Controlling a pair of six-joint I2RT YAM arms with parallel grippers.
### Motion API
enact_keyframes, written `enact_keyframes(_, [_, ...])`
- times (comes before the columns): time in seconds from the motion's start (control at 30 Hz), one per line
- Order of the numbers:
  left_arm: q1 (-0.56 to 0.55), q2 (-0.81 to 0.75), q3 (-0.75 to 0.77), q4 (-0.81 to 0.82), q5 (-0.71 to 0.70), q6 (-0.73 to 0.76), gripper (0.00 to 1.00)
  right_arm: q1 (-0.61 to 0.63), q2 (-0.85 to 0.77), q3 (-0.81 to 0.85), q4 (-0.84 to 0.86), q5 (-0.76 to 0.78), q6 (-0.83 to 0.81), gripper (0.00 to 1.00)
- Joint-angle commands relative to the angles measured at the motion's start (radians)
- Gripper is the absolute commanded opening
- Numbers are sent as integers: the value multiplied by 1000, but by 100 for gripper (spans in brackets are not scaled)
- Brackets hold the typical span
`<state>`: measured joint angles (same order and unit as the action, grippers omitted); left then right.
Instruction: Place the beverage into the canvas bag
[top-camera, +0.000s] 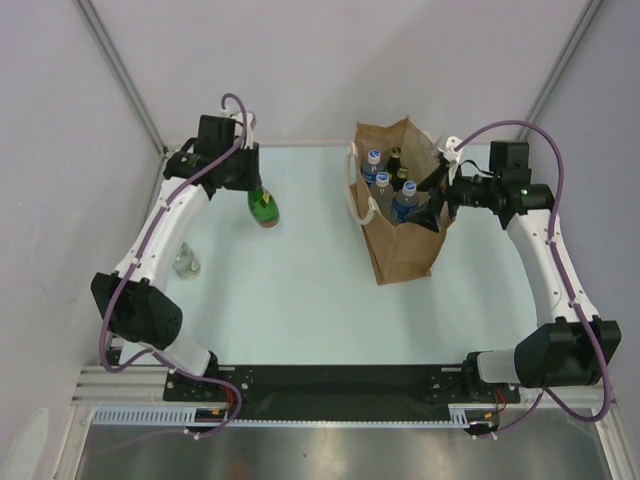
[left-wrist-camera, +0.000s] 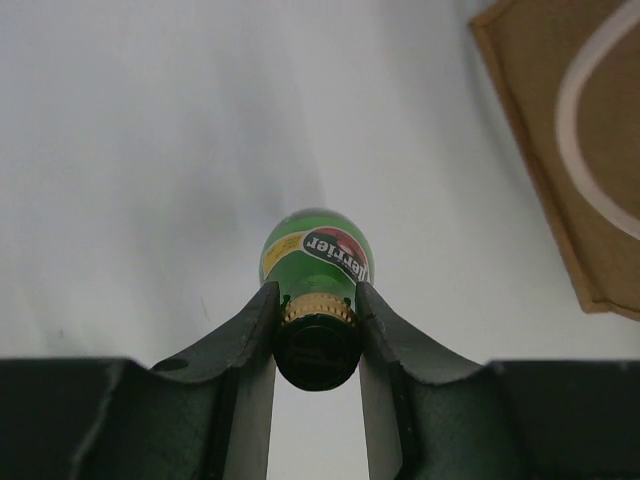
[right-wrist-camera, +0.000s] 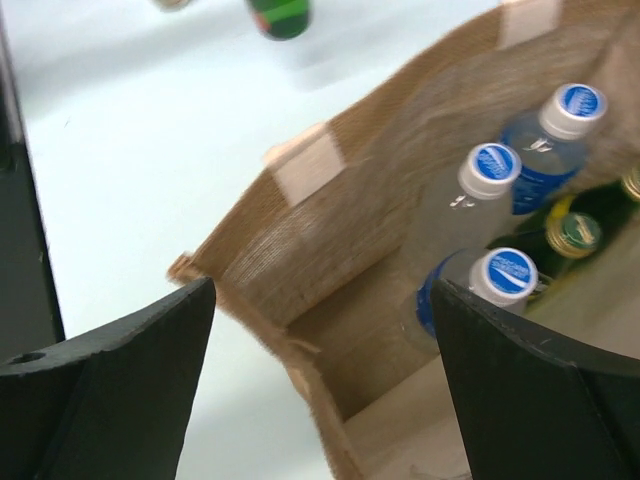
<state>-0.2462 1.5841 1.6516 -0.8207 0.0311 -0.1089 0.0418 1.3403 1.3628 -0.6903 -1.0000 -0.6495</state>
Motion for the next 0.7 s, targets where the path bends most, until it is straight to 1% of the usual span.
enact_keyframes(0.0, [-94,-72,164,98,58,61,0,1,40,113,-309,-104,-333,95])
enact_keyframes(0.03, [-132,-69,181,89,58,61,0,3,68,127,-406,-101,-428,95])
enact_keyframes(0.13, [-191,-59,244,83,58,32,0,4,102,163,-549,-75,-573,94])
enact_keyframes(0.2, [-212,-52,302,78,56,11,0,4,102,162,-569,-51,-602,93])
enact_keyframes(0.23, [-229,-47,322,77,64,-7,0,6,96,153,-592,-43,-643,93])
enact_keyframes(0.37, [-260,-24,427,74,119,-75,0,15,68,118,-618,3,-682,89])
enact_keyframes(0.47, [-292,-7,499,74,141,-121,0,15,39,81,-620,1,-681,81])
enact_keyframes(0.53, [-315,13,551,74,150,-147,0,21,22,62,-591,6,-664,77])
enact_keyframes(0.57, [-324,23,569,72,154,-155,0,23,7,43,-578,11,-645,73])
enact_keyframes(0.67, [-353,62,637,81,173,-184,0,38,-10,12,-543,34,-631,68])
